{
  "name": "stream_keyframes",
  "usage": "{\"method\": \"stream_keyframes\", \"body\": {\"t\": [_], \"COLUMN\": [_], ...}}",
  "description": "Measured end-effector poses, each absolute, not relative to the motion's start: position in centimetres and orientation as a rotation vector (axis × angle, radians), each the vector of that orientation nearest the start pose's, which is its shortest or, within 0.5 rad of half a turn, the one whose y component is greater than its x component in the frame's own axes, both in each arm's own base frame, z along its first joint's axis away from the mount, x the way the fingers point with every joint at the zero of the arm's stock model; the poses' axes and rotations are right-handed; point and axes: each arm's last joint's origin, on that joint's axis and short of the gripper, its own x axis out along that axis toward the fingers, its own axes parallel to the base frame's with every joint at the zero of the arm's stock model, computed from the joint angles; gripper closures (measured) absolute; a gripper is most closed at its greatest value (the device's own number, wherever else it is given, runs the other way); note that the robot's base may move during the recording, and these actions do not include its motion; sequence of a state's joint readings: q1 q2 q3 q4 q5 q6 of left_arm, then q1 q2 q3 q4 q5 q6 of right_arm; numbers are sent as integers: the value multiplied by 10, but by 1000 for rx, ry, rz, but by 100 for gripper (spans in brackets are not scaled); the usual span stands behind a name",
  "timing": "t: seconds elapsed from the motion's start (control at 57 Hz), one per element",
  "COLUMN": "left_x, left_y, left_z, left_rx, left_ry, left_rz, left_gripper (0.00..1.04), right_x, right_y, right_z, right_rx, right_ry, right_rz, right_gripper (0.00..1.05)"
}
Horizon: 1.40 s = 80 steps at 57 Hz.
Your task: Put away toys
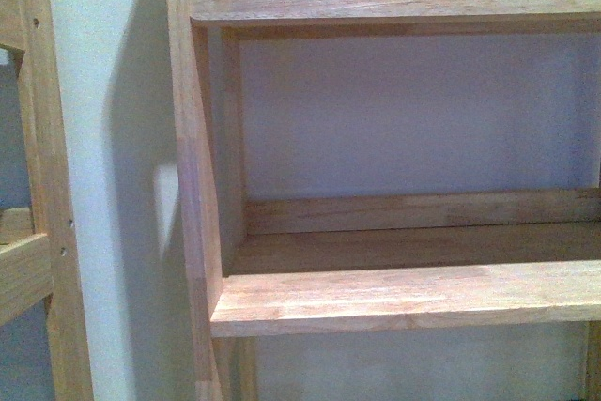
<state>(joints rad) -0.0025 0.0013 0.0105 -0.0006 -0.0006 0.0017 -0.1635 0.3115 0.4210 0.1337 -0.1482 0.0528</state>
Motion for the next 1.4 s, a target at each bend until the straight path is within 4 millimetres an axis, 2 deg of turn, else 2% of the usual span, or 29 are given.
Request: {"method": "stream_keyframes", "body": {"t": [0.053, 0.193, 0.438, 0.649, 1.052, 1.403], "left_x": [97, 97, 97, 97, 97, 97], "left_y": [0, 0, 0, 0, 0, 0], "left_z": [167, 167, 167, 167, 167, 167], "left_rx": [2, 2, 2, 2, 2, 2], "left_ry": [-9, -9, -9, -9, -9, -9], "left_rz": [-2, -2, -2, -2, -2, -2], "left_gripper": [6, 6, 6, 6, 6, 6], "right_x": [99, 99, 99, 98, 98, 98], "right_y": [-12, -5, 0, 0, 0, 0], "right_z": [283, 263, 230, 211, 186, 176], "right_rx": [11, 23, 9, 6, 6, 6], "right_ry": [-218, -12, 8, 10, 12, 10], "right_rz": [-13, -30, 0, 0, 0, 0], "right_gripper": [0, 21, 59, 91, 89, 89]}}
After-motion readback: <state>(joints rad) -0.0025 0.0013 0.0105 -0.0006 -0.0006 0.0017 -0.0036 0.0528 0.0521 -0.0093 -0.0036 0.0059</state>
